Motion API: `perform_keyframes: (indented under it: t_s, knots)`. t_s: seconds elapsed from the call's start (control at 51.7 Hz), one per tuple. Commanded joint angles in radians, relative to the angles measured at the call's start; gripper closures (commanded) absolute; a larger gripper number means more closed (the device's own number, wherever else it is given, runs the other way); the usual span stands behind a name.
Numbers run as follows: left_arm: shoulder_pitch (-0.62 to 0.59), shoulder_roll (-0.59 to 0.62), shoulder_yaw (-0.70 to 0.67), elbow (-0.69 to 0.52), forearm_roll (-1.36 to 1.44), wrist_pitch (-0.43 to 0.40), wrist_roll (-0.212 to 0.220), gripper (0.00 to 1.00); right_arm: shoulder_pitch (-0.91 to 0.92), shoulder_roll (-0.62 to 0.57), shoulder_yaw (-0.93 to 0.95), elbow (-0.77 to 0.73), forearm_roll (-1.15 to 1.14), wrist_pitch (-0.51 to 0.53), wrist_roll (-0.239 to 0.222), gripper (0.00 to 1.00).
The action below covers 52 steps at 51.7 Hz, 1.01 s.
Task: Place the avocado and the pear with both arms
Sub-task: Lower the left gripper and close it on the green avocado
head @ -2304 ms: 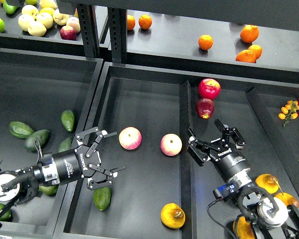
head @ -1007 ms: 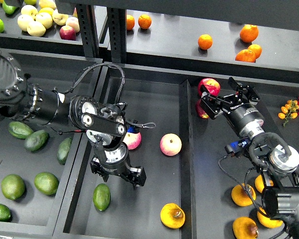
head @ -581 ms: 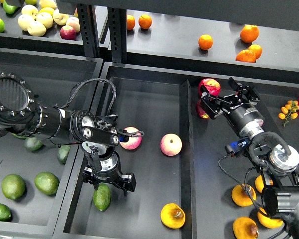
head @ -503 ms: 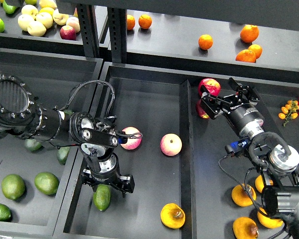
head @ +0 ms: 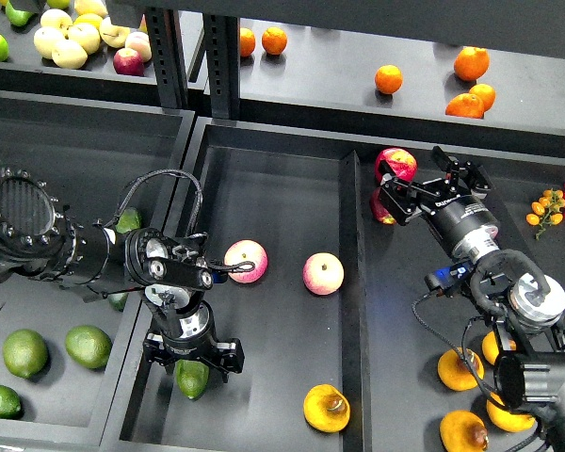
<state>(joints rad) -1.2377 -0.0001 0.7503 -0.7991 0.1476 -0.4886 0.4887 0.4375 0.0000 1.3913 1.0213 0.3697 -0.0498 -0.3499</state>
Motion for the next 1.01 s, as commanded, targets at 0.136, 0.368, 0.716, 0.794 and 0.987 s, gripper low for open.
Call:
perform_keyframes:
  t_s: [0.136,0.368,0.716,0.794,0.987]
  knots:
    - [0.012,0.0,0.0,0.015,0.006,0.0,0.0,0.01,-0.005,0.0,0.0,0.006,0.002,0.002,0.0,0.0]
    - [0.033,0.0,-0.005,0.032,0.01,0.0,0.0,0.01,-0.005,0.0,0.0,0.008,0.002,0.002,0.0,0.0]
    - [0.06,0.0,-0.026,0.064,0.012,0.0,0.0,0.03,-0.008,0.0,0.0,0.013,0.002,0.004,-0.001,0.0]
    - [0.06,0.0,-0.031,0.069,0.01,0.0,0.0,0.04,-0.01,0.0,0.0,0.013,0.002,0.004,-0.001,0.0]
    - [0.067,0.0,-0.048,0.077,0.01,0.0,0.0,0.08,-0.013,0.0,0.0,0.019,0.003,0.004,-0.001,0.0]
